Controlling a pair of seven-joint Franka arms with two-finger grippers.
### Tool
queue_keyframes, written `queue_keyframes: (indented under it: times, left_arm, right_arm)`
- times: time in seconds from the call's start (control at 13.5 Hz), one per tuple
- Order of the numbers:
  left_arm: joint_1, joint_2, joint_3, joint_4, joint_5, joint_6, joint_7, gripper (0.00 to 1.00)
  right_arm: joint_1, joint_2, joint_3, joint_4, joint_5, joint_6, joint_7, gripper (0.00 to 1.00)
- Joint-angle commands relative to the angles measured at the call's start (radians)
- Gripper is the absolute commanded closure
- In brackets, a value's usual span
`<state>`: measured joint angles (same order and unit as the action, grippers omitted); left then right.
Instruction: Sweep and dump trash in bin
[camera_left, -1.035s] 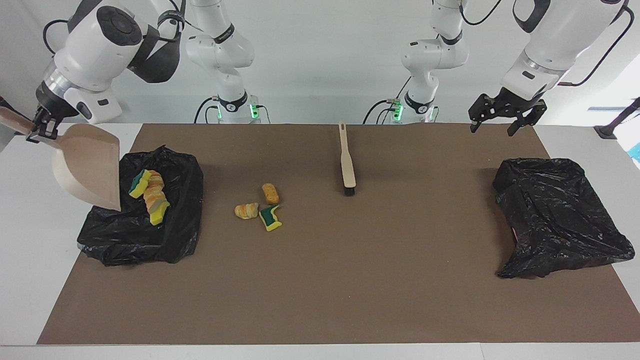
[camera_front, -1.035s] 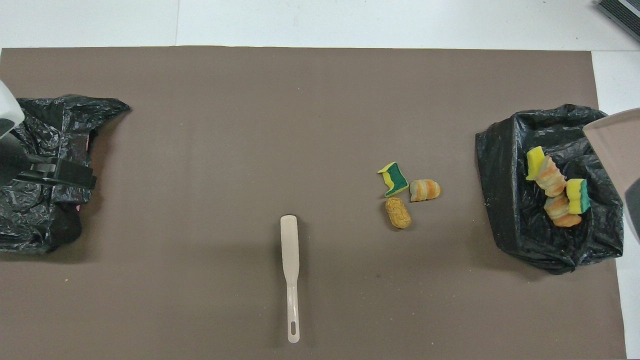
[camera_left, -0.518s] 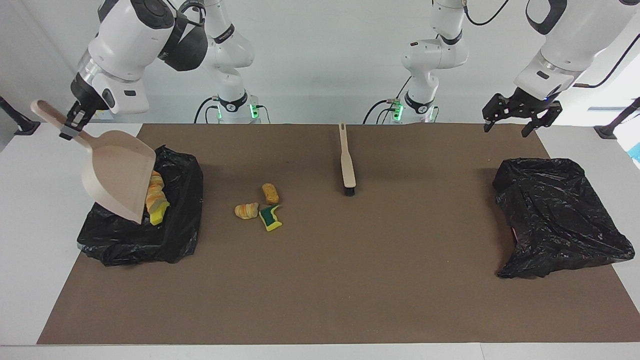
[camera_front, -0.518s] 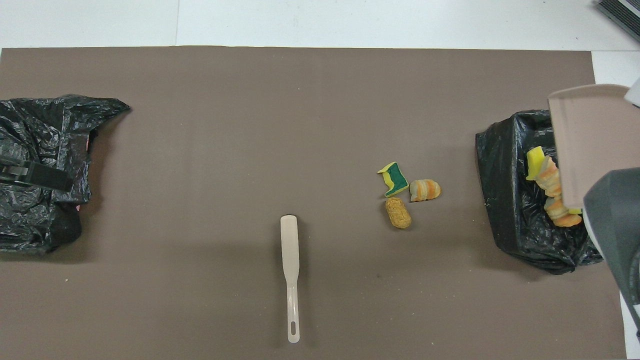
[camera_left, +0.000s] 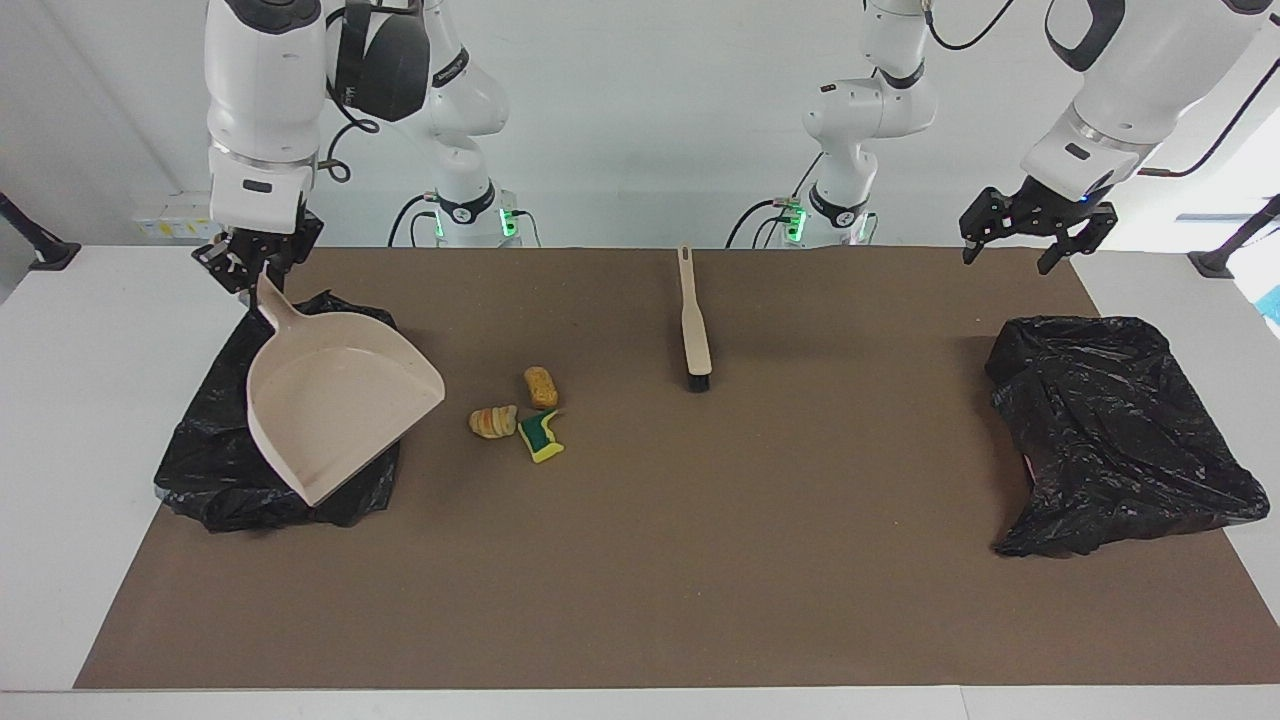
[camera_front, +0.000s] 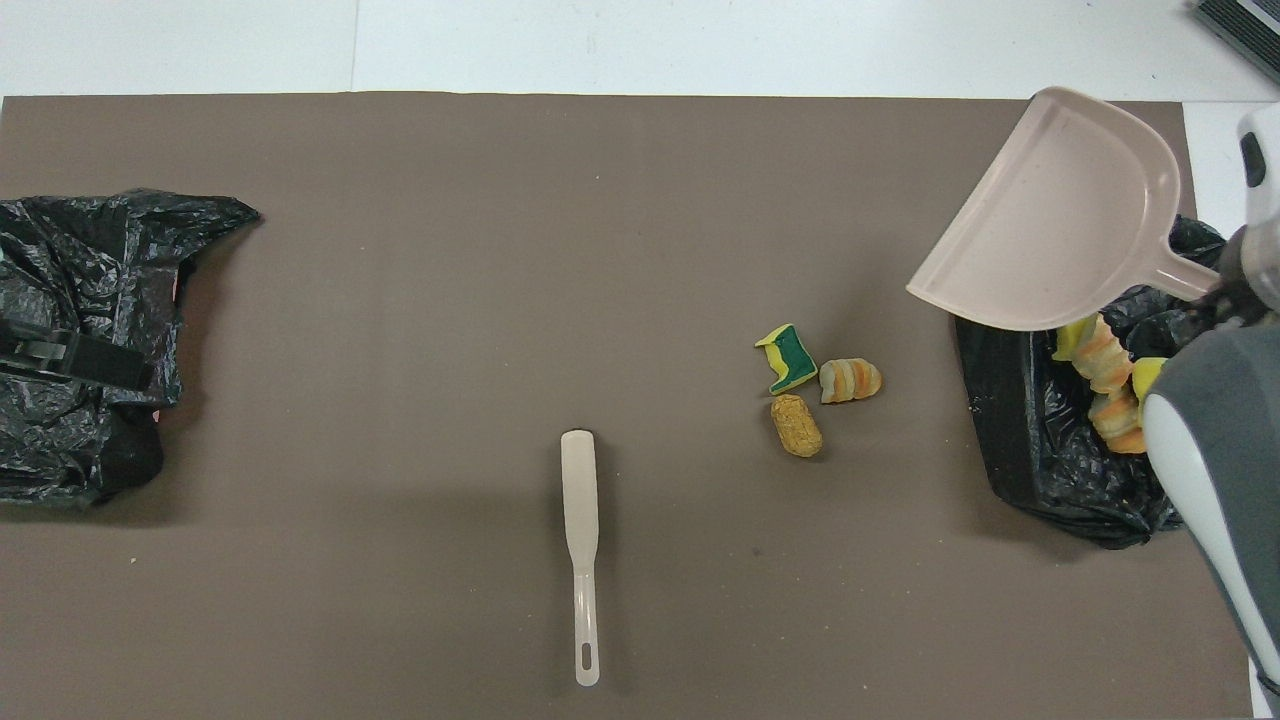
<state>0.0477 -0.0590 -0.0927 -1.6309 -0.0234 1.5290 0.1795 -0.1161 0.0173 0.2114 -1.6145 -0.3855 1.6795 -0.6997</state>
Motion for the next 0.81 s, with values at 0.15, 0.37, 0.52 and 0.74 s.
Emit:
queue_keyframes:
  times: [0.15,0.37,0.52,0.74]
  left_arm:
    - [-0.003,-0.041,-0.002,-0.055,0.016,0.029,0.008,0.0]
    - [-0.005,-0.041,-0.002,-0.055,0.016,0.031,0.006,0.0]
    - [-0.005,-0.041,-0.002,-0.056,0.016,0.031,0.006,0.0]
    - [-0.005,-0.041,-0.002,-0.056,0.016,0.033,0.006,0.0]
  right_arm:
    - [0.107,0.091,0.043,0.022,0.159,0.063,0.499,1.0]
    - [0.199,0.177,0.045,0.054,0.214,0.101,0.775,1.0]
    - [0.275,0.257,0.045,0.105,0.215,0.118,0.943,1.0]
    - [0.337,0.323,0.043,0.125,0.307,0.206,1.089,1.0]
